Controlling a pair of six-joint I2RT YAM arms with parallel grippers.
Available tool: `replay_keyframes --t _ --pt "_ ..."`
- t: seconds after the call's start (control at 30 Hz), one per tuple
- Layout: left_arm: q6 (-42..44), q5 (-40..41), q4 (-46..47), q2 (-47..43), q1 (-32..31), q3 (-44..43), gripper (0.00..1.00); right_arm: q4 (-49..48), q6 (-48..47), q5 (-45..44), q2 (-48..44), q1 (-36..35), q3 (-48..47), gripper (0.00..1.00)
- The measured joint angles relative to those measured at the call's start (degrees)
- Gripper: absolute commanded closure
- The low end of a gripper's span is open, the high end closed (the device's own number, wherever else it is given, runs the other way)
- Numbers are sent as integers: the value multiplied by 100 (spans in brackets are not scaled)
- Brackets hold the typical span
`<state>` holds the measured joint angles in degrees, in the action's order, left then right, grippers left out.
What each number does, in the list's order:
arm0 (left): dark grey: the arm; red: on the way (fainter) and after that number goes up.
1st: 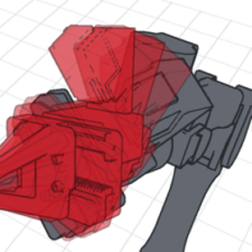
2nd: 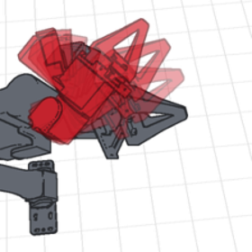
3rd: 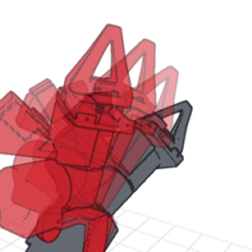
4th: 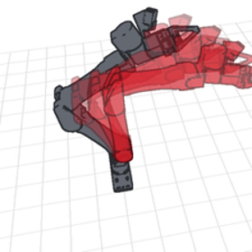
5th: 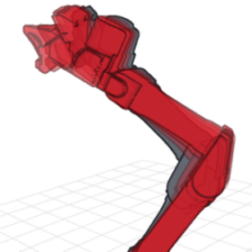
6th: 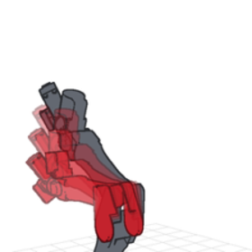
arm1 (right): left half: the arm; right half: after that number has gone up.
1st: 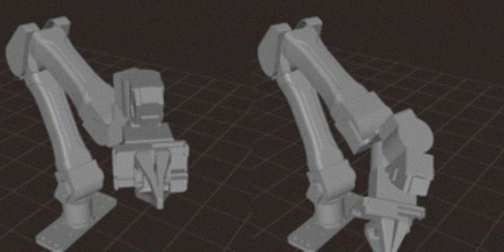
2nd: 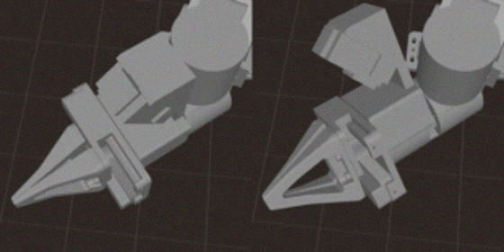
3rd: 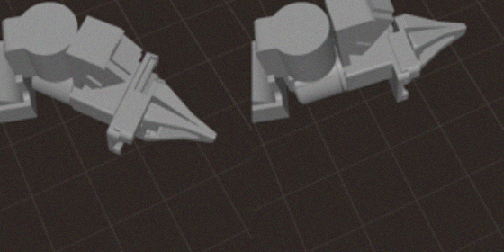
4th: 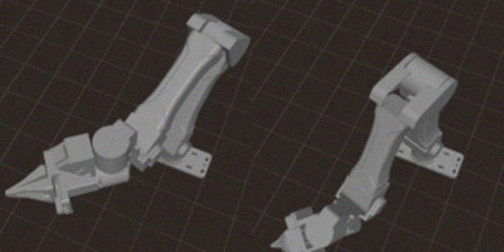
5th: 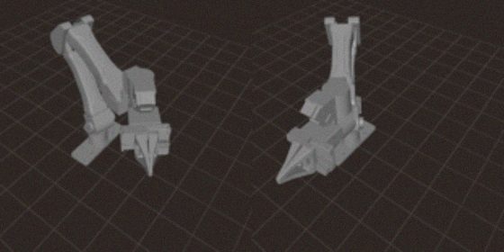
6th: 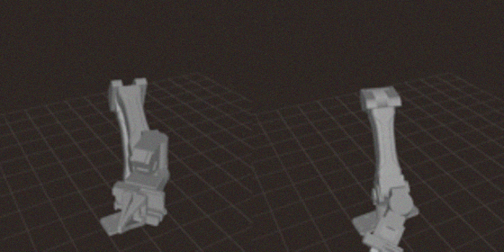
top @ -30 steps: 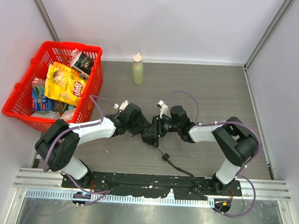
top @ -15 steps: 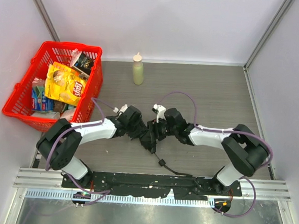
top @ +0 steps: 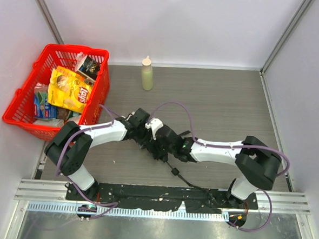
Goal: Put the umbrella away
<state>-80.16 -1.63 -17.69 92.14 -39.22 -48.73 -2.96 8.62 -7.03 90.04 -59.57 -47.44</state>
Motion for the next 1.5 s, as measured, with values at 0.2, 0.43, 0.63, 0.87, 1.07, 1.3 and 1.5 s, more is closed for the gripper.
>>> replay_keyframes --t 0.2,0.43,0.63,0.87,1.07,1.3,1.5 --pt "-111 -140 -133 0 76 -2 100 175 -212 -850 667 -400 -219 22" --pt "-225 -166 -275 -2 129 -24 100 -48 -442 -1687 903 -592 -225 21" --pt "-245 -151 -282 -4 212 -26 100 -387 -345 -1958 1147 -654 -264 99" --pt "-216 -26 -271 -59 247 22 100 -691 -302 -1934 1224 -664 -221 100" --pt "-179 68 151 -391 144 452 35 -1480 -223 -1290 857 -498 437 99" --pt "291 278 693 -1032 42 887 11 -1978 299 415 334 426 1123 99" --pt "619 568 1158 -1150 -46 1058 14 -2131 734 2013 284 1169 1220 99"
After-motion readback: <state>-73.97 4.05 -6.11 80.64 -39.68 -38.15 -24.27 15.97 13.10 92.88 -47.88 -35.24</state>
